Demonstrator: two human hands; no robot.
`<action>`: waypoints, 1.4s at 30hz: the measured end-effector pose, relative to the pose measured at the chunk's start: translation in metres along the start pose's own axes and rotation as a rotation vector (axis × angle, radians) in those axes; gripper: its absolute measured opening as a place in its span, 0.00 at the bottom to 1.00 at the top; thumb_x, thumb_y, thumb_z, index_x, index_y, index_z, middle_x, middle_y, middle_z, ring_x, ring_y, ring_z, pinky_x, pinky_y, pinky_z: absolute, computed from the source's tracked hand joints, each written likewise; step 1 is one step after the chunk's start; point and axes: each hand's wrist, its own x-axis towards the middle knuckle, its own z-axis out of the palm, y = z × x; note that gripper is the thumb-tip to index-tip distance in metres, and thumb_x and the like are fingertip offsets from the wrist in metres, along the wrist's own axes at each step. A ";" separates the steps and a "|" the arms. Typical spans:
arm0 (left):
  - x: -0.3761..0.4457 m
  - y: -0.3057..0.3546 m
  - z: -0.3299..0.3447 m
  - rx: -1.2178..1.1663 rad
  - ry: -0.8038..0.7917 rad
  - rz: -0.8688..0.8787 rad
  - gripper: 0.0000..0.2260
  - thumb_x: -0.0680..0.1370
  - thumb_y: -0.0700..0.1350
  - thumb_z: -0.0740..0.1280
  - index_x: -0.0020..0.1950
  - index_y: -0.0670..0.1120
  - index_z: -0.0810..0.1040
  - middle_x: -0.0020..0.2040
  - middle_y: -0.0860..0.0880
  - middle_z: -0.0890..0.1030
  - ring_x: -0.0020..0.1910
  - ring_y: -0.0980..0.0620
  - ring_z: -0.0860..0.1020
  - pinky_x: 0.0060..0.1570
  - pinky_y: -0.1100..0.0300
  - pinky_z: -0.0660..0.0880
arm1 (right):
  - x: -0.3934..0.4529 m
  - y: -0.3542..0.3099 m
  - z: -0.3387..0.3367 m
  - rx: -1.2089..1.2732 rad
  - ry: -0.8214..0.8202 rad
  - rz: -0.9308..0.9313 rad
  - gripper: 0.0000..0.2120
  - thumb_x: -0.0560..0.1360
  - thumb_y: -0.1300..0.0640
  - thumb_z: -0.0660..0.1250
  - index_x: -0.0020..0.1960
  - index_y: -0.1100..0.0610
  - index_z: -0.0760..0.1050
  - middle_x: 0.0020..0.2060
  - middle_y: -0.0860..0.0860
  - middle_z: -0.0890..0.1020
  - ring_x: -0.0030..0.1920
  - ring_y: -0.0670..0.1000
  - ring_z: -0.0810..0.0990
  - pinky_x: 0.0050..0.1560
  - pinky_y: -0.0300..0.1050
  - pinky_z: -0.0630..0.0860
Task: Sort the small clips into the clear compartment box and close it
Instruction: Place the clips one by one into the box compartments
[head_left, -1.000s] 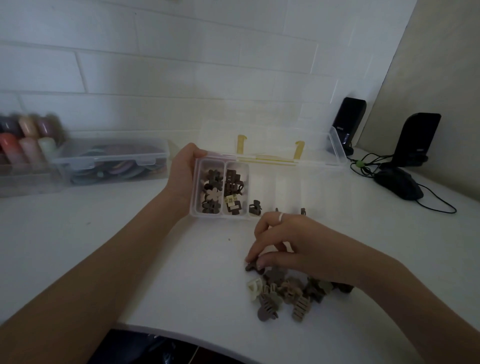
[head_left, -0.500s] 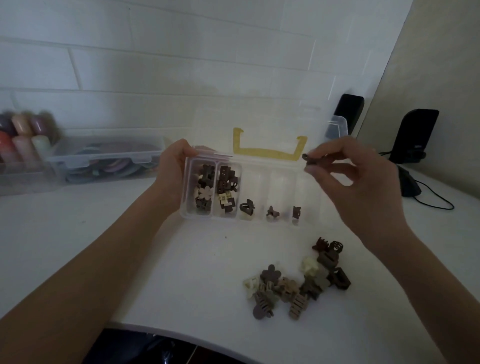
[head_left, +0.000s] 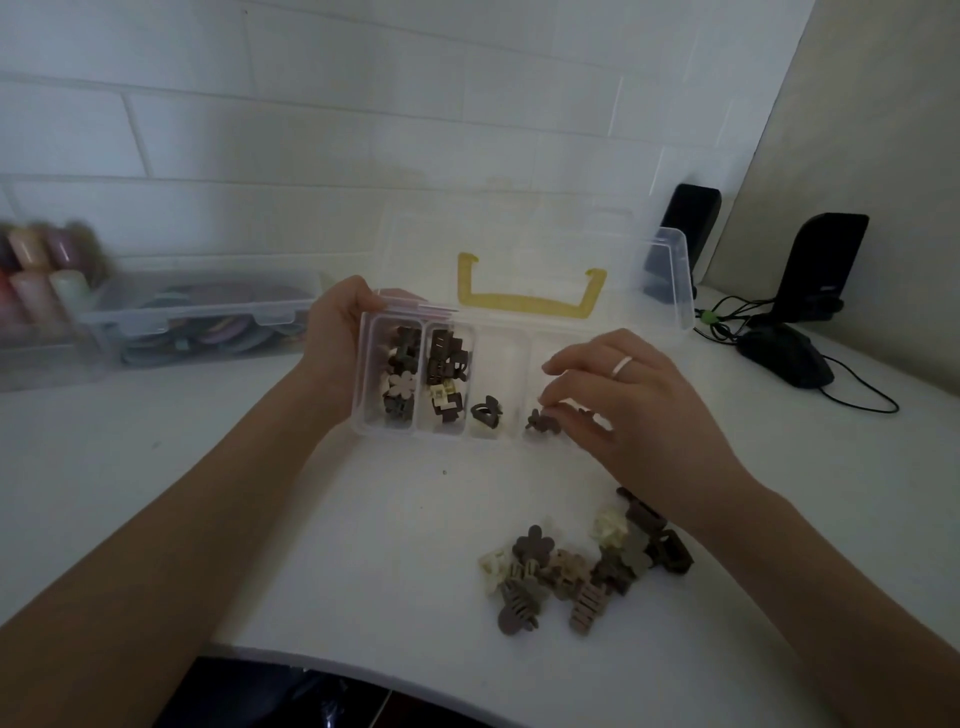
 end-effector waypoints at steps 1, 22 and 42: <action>0.000 0.000 -0.001 0.007 -0.002 -0.003 0.13 0.60 0.47 0.55 0.39 0.41 0.71 0.28 0.49 0.75 0.30 0.51 0.70 0.33 0.66 0.71 | -0.001 0.002 0.001 -0.011 -0.005 -0.002 0.02 0.70 0.62 0.72 0.43 0.57 0.81 0.45 0.51 0.82 0.47 0.51 0.77 0.47 0.46 0.74; 0.002 -0.003 0.001 -0.047 0.069 -0.010 0.08 0.61 0.47 0.57 0.31 0.45 0.73 0.28 0.50 0.75 0.26 0.53 0.71 0.31 0.65 0.71 | 0.004 -0.017 -0.021 0.728 -0.908 0.279 0.08 0.71 0.50 0.71 0.49 0.43 0.82 0.28 0.47 0.77 0.29 0.49 0.69 0.34 0.46 0.68; -0.004 -0.028 0.035 0.018 0.012 -0.057 0.16 0.76 0.46 0.53 0.38 0.45 0.79 0.33 0.46 0.81 0.33 0.50 0.78 0.36 0.59 0.74 | 0.037 -0.036 -0.002 0.236 0.088 0.144 0.06 0.68 0.62 0.72 0.36 0.56 0.76 0.33 0.45 0.76 0.35 0.45 0.70 0.37 0.36 0.67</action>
